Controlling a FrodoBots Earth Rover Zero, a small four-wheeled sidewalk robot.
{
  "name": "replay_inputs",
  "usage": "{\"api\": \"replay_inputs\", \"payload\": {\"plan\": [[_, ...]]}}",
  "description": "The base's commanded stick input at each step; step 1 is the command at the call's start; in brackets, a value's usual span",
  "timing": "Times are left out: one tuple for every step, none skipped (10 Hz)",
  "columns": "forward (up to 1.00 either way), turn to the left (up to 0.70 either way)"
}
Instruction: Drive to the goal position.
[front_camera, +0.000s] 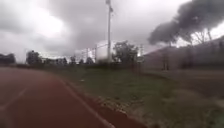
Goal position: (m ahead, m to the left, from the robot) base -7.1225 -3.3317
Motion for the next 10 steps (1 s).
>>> {"api": "replay_inputs", "payload": {"plan": [[-0.5, -0.5], [-0.5, -0.5], [-0.5, -0.5], [0.0, 0.0], [0.0, 0.0], [0.0, 0.0], [0.5, 0.5], [0.5, 0.5], [0.5, 0.5], [0.5, 0.5]]}}
